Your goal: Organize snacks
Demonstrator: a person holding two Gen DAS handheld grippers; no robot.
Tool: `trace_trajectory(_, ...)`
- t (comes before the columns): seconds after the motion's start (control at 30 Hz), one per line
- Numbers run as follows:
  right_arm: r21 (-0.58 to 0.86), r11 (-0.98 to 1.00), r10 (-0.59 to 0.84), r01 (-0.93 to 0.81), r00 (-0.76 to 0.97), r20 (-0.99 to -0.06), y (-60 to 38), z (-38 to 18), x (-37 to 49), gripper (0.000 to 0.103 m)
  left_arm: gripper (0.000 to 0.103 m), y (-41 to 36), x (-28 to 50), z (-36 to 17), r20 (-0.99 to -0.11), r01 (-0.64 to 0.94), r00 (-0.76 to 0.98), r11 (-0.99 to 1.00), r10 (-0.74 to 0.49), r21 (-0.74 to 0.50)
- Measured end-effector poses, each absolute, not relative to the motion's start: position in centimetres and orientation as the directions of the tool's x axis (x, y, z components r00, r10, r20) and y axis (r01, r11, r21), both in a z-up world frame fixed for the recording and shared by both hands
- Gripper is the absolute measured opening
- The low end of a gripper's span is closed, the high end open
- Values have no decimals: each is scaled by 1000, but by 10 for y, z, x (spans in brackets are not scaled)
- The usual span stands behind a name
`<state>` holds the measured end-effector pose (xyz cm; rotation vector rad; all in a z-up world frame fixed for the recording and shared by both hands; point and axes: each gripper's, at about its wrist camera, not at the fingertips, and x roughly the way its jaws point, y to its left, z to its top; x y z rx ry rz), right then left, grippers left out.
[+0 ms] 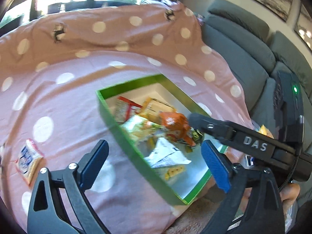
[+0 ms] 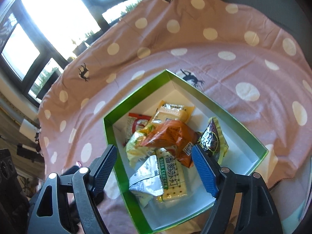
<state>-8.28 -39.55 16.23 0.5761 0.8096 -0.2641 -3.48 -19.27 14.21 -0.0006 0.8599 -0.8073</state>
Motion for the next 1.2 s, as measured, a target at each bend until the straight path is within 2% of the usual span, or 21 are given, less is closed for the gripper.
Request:
trace_trajectory(0.13,369,821,-30,435,680,-733,-383,168,-88,86,102,-161,-31,143,-668,573,448,765,-594,-295)
trace_trajectory(0.33,316,856,-50,409,674,-737,-356,172,-84,87,102,-110,-22,132,-682,458,495,829,-538,-322)
trace_trajectory(0.67,235,924,-26,303,661,-750,-299,172,-66,91,102,-14,-2,106,-724,159,579,923,-374,-349)
trace_trajectory(0.87,218,956,43,197,640,-767,-259,163,-40,91,101,18,7,84,-759,41,569,933,-317,-359)
trace_trajectory(0.97,240,963,112,125,622,-775,-238,155,-23,91,100,27,12,72,-769,14,548,923,-328,-384)
trace_trajectory(1.2,336,942,296,-18,520,-801,-197,125,28,91,91,31,30,48,-794,-23,511,919,-328,-394)
